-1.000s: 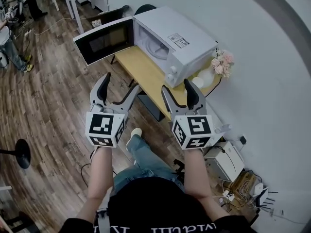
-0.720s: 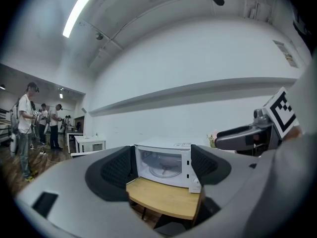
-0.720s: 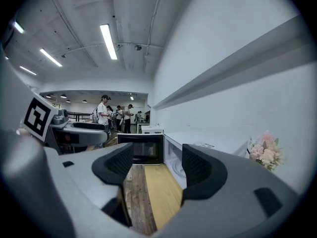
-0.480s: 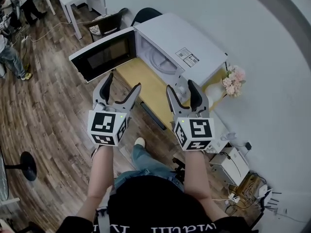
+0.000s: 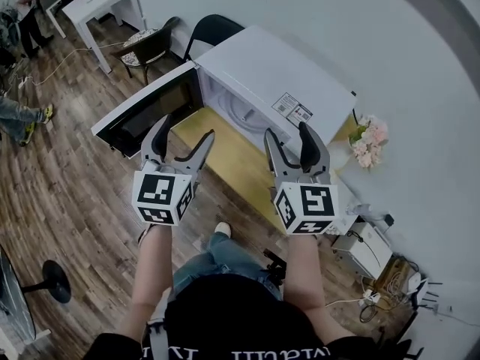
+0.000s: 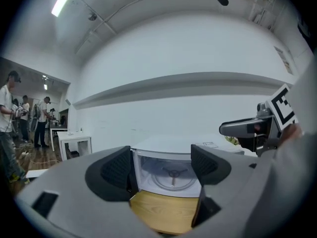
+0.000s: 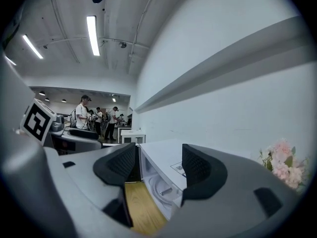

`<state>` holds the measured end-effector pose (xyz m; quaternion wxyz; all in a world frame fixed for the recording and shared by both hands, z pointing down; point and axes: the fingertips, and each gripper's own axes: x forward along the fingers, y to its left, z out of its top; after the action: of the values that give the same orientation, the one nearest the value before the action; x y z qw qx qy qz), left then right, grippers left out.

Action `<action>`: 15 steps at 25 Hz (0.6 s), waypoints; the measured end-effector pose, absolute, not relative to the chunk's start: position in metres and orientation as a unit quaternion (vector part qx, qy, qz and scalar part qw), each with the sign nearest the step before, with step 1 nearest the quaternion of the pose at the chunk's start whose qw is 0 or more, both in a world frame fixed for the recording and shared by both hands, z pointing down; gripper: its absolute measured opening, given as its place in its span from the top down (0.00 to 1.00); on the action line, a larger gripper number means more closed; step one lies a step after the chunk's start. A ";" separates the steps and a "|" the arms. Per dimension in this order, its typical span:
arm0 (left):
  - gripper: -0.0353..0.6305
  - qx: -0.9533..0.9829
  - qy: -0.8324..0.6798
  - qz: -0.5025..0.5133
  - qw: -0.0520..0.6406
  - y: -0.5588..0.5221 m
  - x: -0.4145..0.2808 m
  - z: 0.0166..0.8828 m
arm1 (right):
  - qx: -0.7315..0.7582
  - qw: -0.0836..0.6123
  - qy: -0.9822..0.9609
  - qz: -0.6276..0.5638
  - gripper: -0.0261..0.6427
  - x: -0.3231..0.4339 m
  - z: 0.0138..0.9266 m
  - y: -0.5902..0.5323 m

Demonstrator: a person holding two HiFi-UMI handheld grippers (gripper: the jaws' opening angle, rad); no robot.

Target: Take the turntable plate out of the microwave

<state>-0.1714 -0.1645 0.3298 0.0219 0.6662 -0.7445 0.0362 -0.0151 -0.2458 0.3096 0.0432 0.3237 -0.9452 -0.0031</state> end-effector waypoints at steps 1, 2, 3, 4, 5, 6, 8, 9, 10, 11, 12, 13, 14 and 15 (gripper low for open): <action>0.37 0.669 -0.742 0.036 0.024 -0.169 -0.173 0.330 | 0.323 0.041 -0.946 -0.001 0.52 -0.017 0.309 -0.247; 0.37 0.673 -0.738 0.036 0.025 -0.174 -0.174 0.331 | 0.322 0.037 -0.946 0.002 0.51 -0.017 0.308 -0.247; 0.37 0.678 -0.734 0.039 0.027 -0.177 -0.173 0.332 | 0.324 0.032 -0.945 0.007 0.50 -0.016 0.307 -0.248; 0.37 0.683 -0.729 0.041 0.028 -0.180 -0.172 0.332 | 0.328 0.026 -0.944 0.013 0.49 -0.014 0.305 -0.249; 0.37 0.688 -0.724 0.042 0.029 -0.182 -0.172 0.333 | 0.332 0.019 -0.943 0.018 0.48 -0.012 0.303 -0.250; 0.37 0.692 -0.720 0.042 0.029 -0.184 -0.173 0.333 | 0.336 0.015 -0.941 0.020 0.47 -0.011 0.301 -0.251; 0.37 0.700 -0.713 0.045 0.029 -0.188 -0.174 0.334 | 0.345 0.012 -0.938 0.017 0.47 -0.010 0.297 -0.252; 0.37 0.704 -0.708 0.046 0.028 -0.190 -0.175 0.334 | 0.349 0.011 -0.937 0.016 0.47 -0.010 0.296 -0.252; 0.37 0.709 -0.703 0.046 0.028 -0.193 -0.175 0.335 | 0.354 0.009 -0.935 0.016 0.47 -0.009 0.295 -0.252; 0.37 0.714 -0.698 0.044 0.029 -0.196 -0.176 0.336 | 0.357 0.005 -0.934 0.019 0.47 -0.009 0.294 -0.252; 0.37 0.720 -0.691 0.043 0.031 -0.199 -0.177 0.337 | 0.360 -0.003 -0.932 0.024 0.47 -0.009 0.293 -0.251; 0.37 0.728 -0.684 0.043 0.033 -0.201 -0.178 0.338 | 0.363 -0.012 -0.931 0.031 0.47 -0.010 0.292 -0.250; 0.37 0.736 -0.675 0.045 0.035 -0.203 -0.179 0.340 | 0.366 -0.022 -0.929 0.038 0.47 -0.011 0.291 -0.249; 0.37 0.744 -0.666 0.048 0.037 -0.206 -0.182 0.342 | 0.370 -0.033 -0.927 0.044 0.47 -0.014 0.289 -0.247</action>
<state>-0.1820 -0.2057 0.3417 0.0365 0.7437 -0.6657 0.0481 -0.0143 -0.2475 0.2895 -0.0333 0.3702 -0.9273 0.0438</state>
